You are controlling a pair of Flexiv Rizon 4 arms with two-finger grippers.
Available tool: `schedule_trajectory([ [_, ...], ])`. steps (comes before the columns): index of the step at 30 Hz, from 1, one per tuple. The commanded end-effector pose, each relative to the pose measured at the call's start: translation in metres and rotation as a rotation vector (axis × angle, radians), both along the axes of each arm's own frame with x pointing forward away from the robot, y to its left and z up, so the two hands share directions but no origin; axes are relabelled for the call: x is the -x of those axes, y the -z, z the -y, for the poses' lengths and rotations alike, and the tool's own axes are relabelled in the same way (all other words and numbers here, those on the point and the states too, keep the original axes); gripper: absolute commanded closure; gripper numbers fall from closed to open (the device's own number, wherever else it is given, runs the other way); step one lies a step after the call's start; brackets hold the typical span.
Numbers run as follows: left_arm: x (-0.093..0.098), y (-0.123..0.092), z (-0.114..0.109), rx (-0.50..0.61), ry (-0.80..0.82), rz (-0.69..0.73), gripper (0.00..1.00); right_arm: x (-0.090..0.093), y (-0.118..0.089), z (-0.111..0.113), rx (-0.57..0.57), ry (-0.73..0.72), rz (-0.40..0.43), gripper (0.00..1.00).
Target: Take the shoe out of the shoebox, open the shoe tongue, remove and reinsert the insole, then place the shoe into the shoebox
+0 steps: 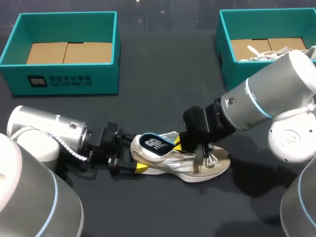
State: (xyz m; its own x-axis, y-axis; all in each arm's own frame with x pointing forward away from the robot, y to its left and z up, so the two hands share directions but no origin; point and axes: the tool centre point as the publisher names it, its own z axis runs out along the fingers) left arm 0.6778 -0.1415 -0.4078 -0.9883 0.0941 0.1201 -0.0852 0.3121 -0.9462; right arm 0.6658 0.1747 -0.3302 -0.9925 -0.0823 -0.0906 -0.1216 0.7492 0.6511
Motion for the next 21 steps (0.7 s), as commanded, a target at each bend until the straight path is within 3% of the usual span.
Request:
schedule_trajectory([
  [1,-0.001,0.000,0.000,0.000,-0.001,0.000,1.00,-0.010,-0.006,-0.026,0.061,-0.058,-0.023,1.00],
  [15,-0.001,0.000,0.000,0.000,-0.001,0.000,1.00,-0.010,-0.015,-0.050,0.151,-0.096,-0.041,1.00],
  [18,-0.001,0.000,0.000,0.000,-0.001,0.000,1.00,-0.009,-0.016,-0.047,0.146,-0.075,-0.040,0.61],
  [21,-0.001,0.000,0.000,0.000,-0.001,0.000,1.00,-0.007,-0.021,-0.044,0.151,-0.055,-0.043,0.54],
])
